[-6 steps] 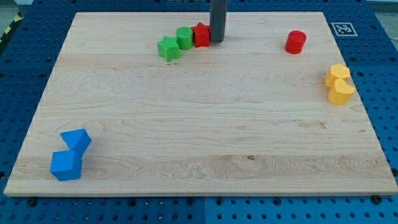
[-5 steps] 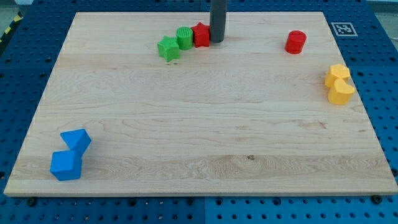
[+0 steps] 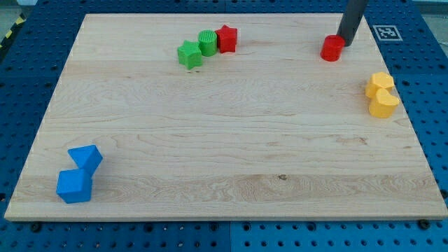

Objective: Push the red circle into the red star

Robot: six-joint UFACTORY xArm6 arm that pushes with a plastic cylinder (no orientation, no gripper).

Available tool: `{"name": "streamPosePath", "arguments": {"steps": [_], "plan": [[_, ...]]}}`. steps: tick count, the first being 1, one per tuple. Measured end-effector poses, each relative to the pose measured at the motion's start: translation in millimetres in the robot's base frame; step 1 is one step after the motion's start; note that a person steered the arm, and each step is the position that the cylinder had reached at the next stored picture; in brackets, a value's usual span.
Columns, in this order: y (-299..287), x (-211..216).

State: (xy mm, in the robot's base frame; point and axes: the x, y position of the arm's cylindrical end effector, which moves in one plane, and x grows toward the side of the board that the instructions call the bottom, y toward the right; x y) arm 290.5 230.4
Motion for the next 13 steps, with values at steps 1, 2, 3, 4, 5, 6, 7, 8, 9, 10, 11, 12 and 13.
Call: {"name": "streamPosePath", "arguments": {"steps": [1, 2, 3, 4, 5, 6, 7, 8, 9, 10, 11, 12, 13], "plan": [[0, 7], [1, 23], [-29, 30], [-70, 32], [-85, 42], [-86, 68], [-100, 66], [-114, 54], [-96, 53], [-69, 36], [-70, 27], [-76, 27], [-86, 28]]}}
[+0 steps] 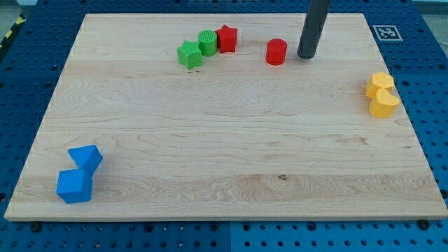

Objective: Push the red circle into the red star

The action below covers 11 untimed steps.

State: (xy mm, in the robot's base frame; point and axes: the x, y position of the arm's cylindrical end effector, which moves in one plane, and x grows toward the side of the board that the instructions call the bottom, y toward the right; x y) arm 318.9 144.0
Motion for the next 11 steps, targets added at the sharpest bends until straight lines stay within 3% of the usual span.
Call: {"name": "streamPosePath", "arguments": {"steps": [1, 4, 7, 11], "plan": [[-8, 19], [-48, 7], [-27, -18], [-58, -9]]}}
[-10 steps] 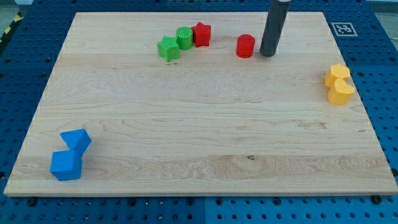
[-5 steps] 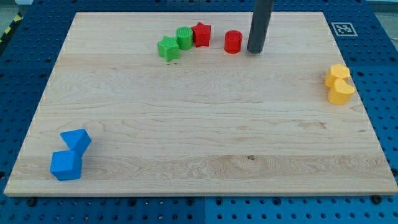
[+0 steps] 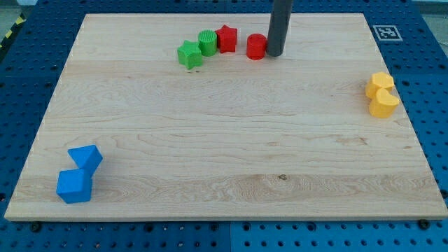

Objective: Push the red circle into the red star

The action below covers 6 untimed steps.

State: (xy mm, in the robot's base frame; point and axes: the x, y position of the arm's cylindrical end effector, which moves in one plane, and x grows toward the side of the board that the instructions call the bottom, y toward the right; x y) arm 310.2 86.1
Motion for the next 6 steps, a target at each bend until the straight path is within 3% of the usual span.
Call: {"name": "streamPosePath", "arguments": {"steps": [6], "plan": [[-12.2, 0.0]]}}
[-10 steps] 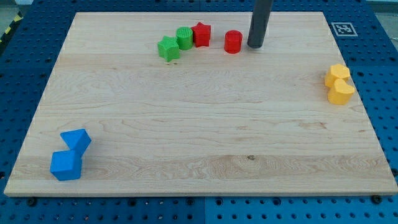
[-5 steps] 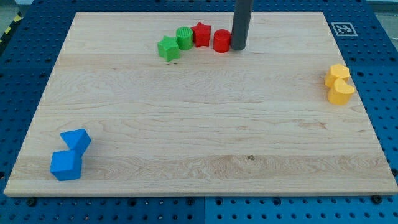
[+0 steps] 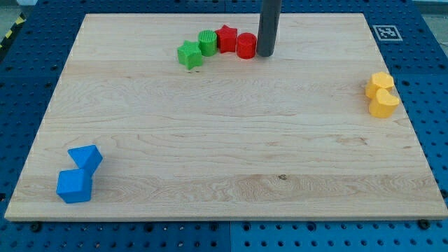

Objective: Push the red circle into the red star

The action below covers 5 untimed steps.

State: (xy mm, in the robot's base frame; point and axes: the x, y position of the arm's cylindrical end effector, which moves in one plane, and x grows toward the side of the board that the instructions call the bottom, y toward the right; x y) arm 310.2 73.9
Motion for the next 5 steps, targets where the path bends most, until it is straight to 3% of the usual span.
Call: {"name": "streamPosePath", "arguments": {"steps": [5], "plan": [[-2.8, 0.5]]}}
